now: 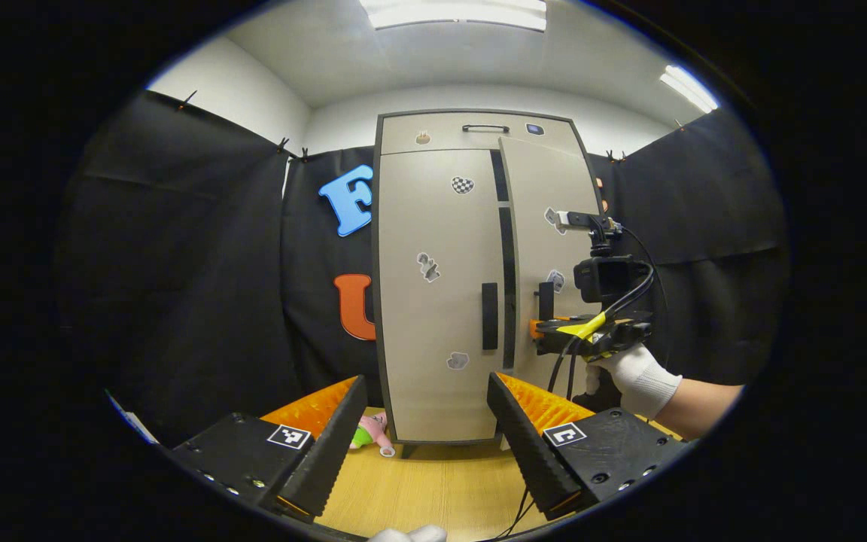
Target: Open the right door of the double-door shoe cabinet with the right hand, and open the left door with the left hand.
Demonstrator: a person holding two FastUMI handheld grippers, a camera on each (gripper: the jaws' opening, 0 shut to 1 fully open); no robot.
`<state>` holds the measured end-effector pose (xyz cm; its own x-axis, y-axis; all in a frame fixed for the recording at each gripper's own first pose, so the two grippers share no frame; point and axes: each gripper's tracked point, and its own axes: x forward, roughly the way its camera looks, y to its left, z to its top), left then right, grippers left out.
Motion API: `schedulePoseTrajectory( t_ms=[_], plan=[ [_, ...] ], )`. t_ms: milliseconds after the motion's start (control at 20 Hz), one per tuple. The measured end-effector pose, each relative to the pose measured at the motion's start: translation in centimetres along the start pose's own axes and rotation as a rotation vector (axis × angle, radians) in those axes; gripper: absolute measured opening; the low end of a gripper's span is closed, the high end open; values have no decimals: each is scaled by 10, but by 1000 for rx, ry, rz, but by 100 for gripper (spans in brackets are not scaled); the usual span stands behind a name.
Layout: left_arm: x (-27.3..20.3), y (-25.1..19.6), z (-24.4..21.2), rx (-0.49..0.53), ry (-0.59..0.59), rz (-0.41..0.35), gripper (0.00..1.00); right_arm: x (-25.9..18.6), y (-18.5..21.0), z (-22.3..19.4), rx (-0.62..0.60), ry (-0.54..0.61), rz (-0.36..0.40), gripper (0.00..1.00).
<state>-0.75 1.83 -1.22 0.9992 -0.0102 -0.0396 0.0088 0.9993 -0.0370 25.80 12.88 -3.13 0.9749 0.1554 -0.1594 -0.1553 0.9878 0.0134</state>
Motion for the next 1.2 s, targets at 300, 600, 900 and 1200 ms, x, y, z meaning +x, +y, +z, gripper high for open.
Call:
schedulePoseTrajectory(
  t_ms=[300,600,900,1200],
  plan=[
    [-25,4,5,-4,-23,-3,96,-31,-12,-4,6,-1,-7,20],
    [-42,5,1,-2,-21,-6,96,-61,-30,-9,8,-3,-28,18],
    [-42,-7,1,-18,-18,-45,96,-90,-54,-14,14,-3,-56,18],
    [-32,-28,-2,-27,-13,-116,96,-115,-81,-17,40,-8,-92,13]
  ],
)
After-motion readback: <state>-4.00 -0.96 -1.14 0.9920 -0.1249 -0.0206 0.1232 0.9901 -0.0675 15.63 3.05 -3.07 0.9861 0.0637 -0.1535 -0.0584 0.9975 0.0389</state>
